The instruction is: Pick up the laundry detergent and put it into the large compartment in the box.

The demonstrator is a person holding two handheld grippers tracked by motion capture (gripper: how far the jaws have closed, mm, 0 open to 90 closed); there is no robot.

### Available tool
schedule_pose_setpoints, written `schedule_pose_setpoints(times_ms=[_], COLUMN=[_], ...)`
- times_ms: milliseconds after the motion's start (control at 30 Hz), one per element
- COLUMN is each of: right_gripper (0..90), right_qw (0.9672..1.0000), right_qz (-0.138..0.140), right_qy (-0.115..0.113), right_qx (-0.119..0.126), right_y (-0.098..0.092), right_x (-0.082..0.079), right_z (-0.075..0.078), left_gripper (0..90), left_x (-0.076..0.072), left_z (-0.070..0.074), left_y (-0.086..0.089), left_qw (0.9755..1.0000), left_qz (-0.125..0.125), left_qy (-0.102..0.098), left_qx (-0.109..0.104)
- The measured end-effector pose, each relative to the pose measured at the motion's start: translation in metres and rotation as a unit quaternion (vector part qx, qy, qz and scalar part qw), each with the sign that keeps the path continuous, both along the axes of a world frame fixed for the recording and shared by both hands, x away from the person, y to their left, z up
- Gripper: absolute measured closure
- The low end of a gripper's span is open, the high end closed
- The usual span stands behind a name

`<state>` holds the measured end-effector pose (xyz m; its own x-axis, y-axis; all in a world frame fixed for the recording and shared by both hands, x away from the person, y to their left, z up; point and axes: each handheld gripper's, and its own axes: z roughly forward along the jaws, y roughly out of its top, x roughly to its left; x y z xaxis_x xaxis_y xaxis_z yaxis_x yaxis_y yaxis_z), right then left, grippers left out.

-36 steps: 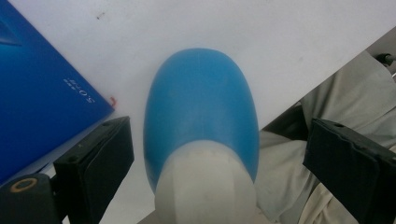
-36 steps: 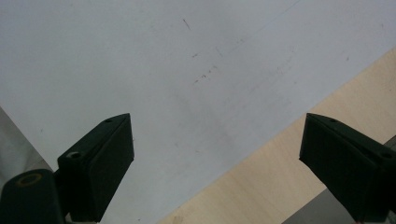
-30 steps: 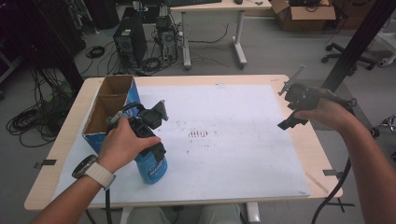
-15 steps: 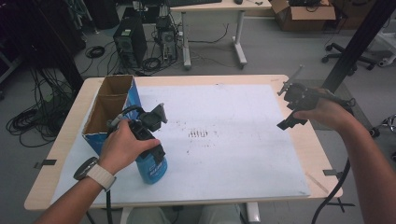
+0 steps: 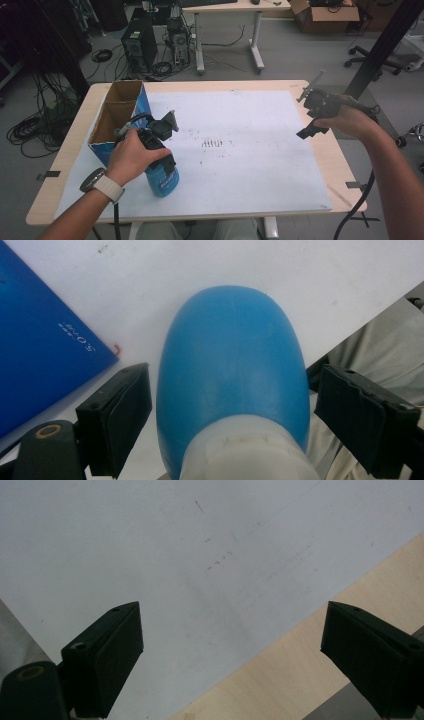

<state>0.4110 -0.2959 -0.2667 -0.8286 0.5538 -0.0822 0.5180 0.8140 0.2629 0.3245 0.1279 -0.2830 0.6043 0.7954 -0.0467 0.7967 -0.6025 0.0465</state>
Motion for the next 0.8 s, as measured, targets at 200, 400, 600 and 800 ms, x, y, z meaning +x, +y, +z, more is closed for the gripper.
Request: schedule_pose_setpoints(times_ms=[200, 400, 600, 800], right_gripper=[9.6, 9.7, 9.7, 9.8], right_qw=[1.0, 1.0, 1.0, 1.0], right_qz=[-0.001, -0.001, -0.001, -0.001], right_qy=[0.0, -0.001, 0.0, 0.0], right_qx=[0.001, 0.002, 0.001, 0.001], right_y=[-0.0009, -0.001, -0.0007, -0.0004], right_x=[-0.0007, -0.0011, -0.0013, -0.0013], right_z=[0.0006, 0.001, 0.0009, 0.0012], left_gripper=[18.6, 21.8, 26.9, 32.7], left_x=[0.0001, -0.0004, -0.0004, 0.0002], left_z=[-0.0004, -0.0009, -0.002, -0.0025], left_y=[-0.0004, 0.0, 0.0005, 0.002], left_qw=[1.0, 1.0, 1.0, 1.0], left_qz=[0.003, 0.002, 0.004, 0.006], left_qy=[-0.001, 0.002, 0.004, 0.003], left_qx=[-0.001, 0.002, 0.003, 0.003])
